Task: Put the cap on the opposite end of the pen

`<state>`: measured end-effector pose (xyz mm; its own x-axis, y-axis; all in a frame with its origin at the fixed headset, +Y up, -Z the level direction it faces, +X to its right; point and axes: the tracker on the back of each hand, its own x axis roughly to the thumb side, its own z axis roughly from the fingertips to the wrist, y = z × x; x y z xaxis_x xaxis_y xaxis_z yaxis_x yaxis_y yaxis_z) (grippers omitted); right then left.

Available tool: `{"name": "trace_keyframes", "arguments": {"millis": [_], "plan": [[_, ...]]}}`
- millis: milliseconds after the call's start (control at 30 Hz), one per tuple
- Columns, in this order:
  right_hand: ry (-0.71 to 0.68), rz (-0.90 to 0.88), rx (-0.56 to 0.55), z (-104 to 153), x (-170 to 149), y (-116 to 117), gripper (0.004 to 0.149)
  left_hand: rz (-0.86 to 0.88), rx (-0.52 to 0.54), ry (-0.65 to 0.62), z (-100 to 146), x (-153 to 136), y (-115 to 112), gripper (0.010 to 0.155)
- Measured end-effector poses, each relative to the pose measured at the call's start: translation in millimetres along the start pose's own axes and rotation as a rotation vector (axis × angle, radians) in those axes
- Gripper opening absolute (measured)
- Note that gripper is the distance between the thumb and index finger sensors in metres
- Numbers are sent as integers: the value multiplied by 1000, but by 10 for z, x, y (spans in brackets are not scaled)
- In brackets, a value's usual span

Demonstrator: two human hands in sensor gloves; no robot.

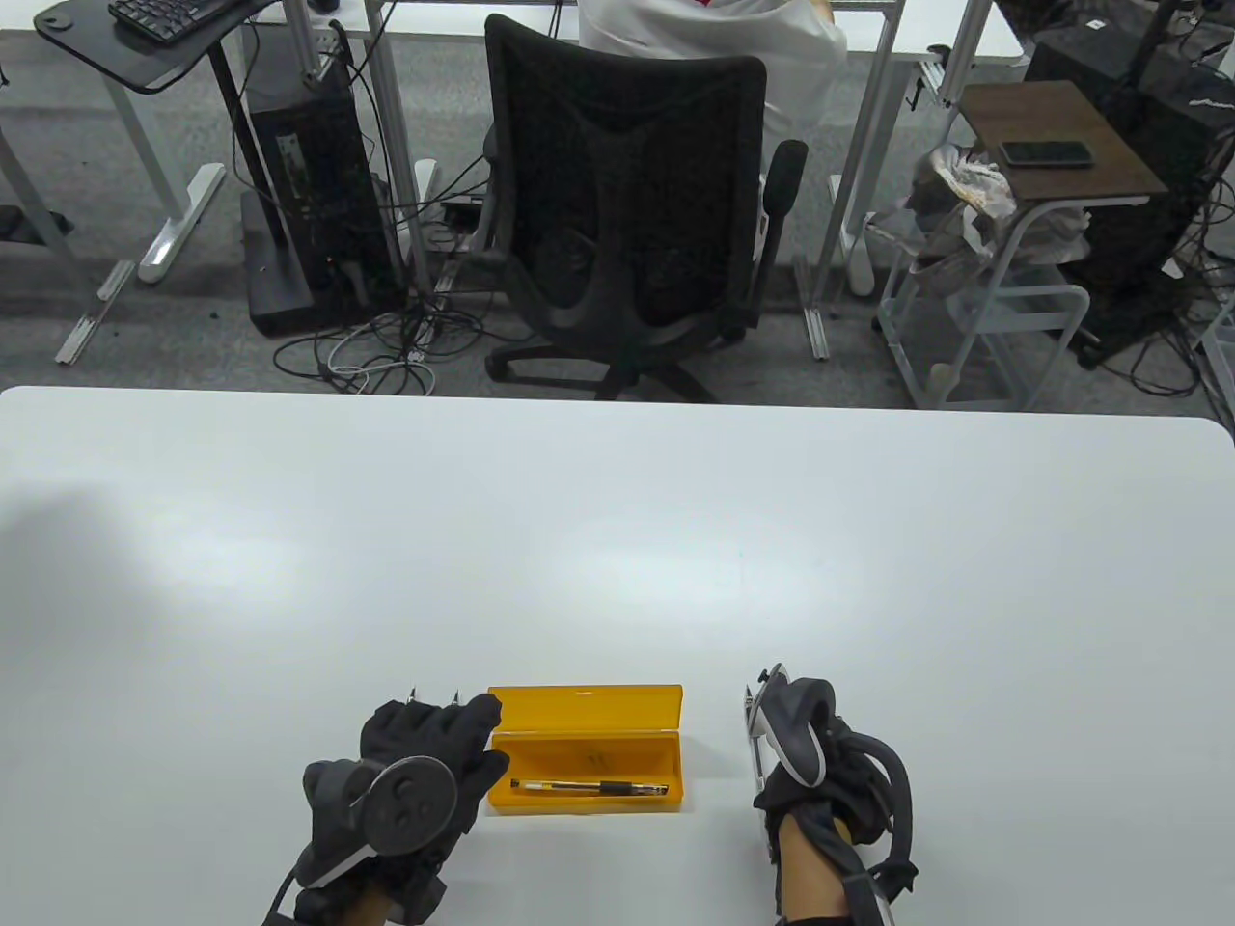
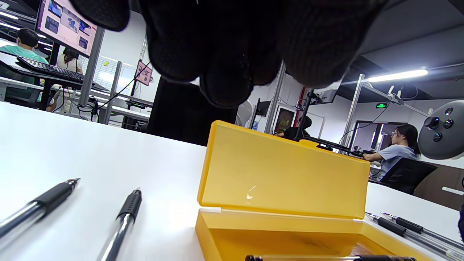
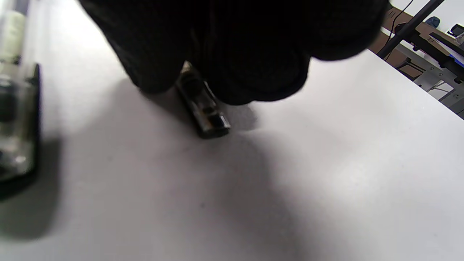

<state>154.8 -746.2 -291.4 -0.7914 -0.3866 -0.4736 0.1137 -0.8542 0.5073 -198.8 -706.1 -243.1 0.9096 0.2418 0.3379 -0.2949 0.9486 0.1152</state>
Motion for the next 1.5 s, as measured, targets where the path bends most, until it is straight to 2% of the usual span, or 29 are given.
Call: {"name": "trace_keyframes", "arguments": {"millis": [367,467,600,633,900,1333,1500], "plan": [[-19,-74,45,5,-18,-28,61,-14,-20,-7,-3,27,-28,59],[-21,-116,-108,128,-48,-208,65,-17,-26,8,-11,3,-37,59],[-147,-257,-316,403,10,-418,66,-45,-45,24,-43,-1,-78,60],[-194,-282,-335,460,71,-448,65,-59,-49,23,-51,4,-92,60],[-536,-338,-365,816,427,-463,53,-240,-147,1,-162,114,-331,62],[-628,-291,-325,836,543,-390,49,-386,-267,-37,-192,213,-639,66],[-699,-254,-357,881,689,-334,47,-388,-300,-6,-227,208,-654,71]]}}
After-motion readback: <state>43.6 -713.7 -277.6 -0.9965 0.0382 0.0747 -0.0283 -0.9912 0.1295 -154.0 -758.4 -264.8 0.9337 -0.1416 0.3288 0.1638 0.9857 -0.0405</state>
